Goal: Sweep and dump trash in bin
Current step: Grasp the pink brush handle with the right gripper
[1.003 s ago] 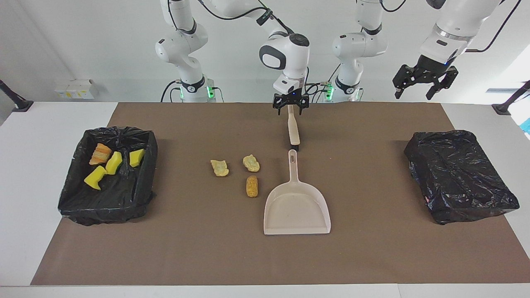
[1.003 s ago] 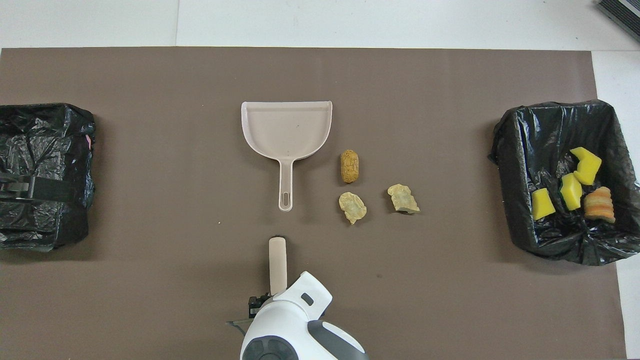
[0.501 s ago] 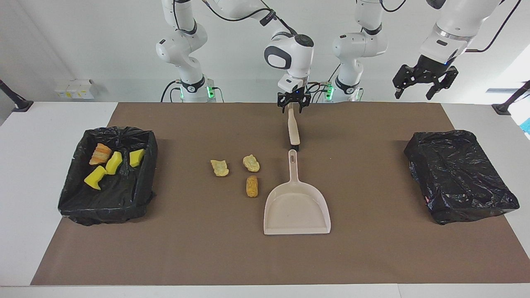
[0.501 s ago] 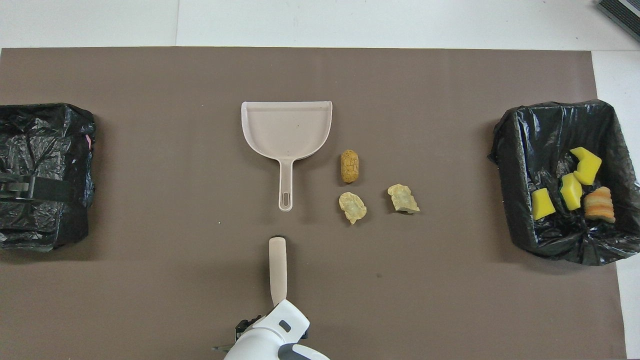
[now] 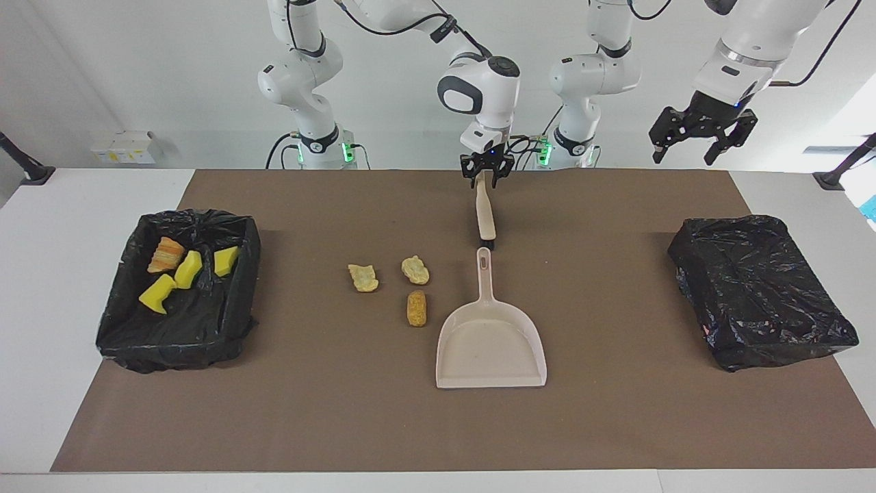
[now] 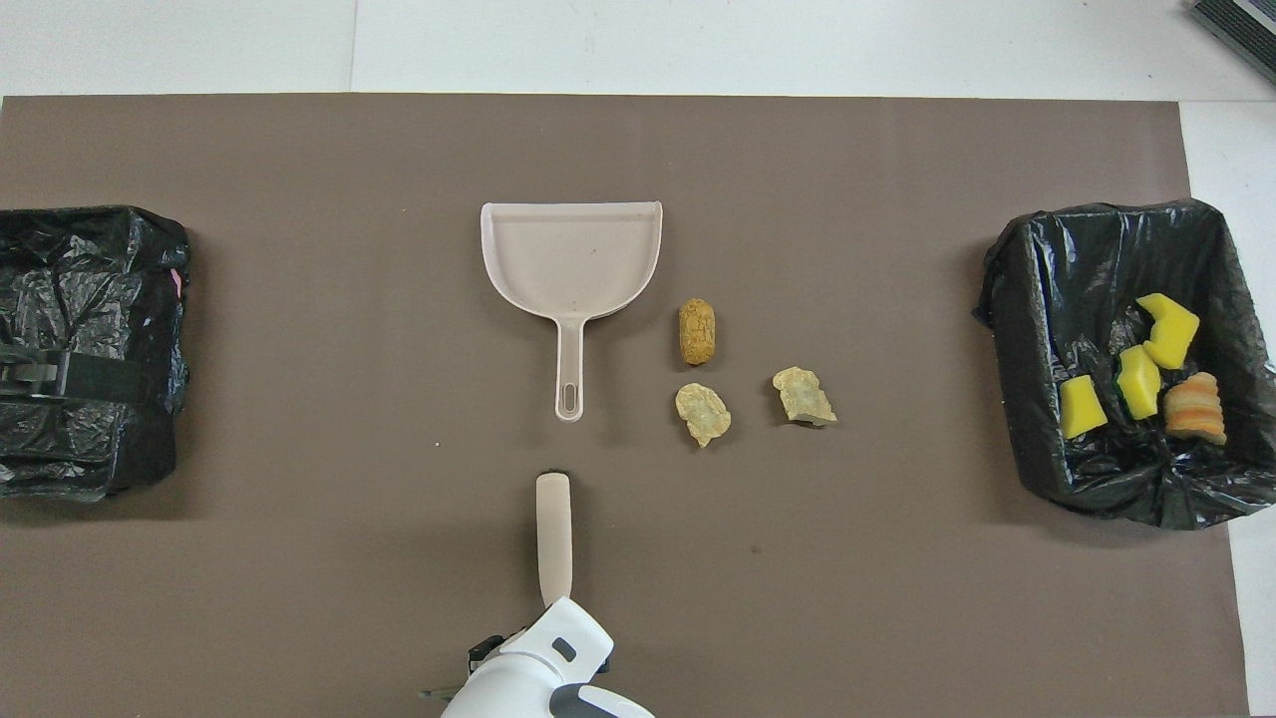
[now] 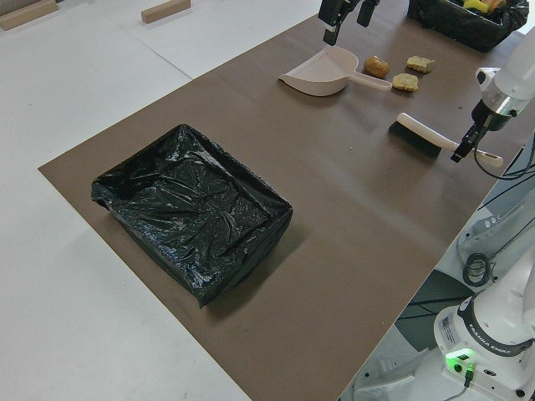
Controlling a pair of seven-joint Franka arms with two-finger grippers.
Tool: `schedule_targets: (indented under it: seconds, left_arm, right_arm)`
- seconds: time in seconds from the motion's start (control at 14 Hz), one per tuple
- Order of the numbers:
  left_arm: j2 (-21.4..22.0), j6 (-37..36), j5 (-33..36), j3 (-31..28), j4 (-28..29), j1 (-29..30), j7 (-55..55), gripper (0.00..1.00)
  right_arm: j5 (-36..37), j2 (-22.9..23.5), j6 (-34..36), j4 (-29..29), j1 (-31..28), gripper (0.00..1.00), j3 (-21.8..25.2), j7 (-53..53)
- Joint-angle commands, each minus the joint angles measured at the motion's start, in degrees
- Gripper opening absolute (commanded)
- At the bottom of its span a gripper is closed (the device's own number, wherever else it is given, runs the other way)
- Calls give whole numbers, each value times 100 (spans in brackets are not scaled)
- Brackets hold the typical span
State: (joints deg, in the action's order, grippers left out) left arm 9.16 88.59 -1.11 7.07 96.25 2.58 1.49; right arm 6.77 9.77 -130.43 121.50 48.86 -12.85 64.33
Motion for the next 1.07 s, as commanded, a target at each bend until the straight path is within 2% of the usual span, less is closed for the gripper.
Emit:
schedule_targets:
  seconds: [0.0, 0.43, 0.57, 0.72, 1.0]
  left_arm:
    - [16, -87, 67, 31, -19, 49, 0, 100]
    - [16, -87, 67, 31, -19, 49, -9, 100]
    - [16, -87, 67, 31, -19, 49, -35, 100]
    - [24, -112, 67, 119, -19, -56, -17, 100]
    - [69, 34, -177, 180, 61, -152, -44, 100]
  right_arm:
    - [140, 69, 106, -109, 1, 52, 2, 167]
    - [132, 25, 308, -109, -8, 52, 2, 132]
    - [123, -10, 369, -109, -8, 31, 2, 114]
    - [53, -10, 369, -109, -8, 1, -7, 123]
    - [17, -80, 500, -223, -78, 0, 2, 114]
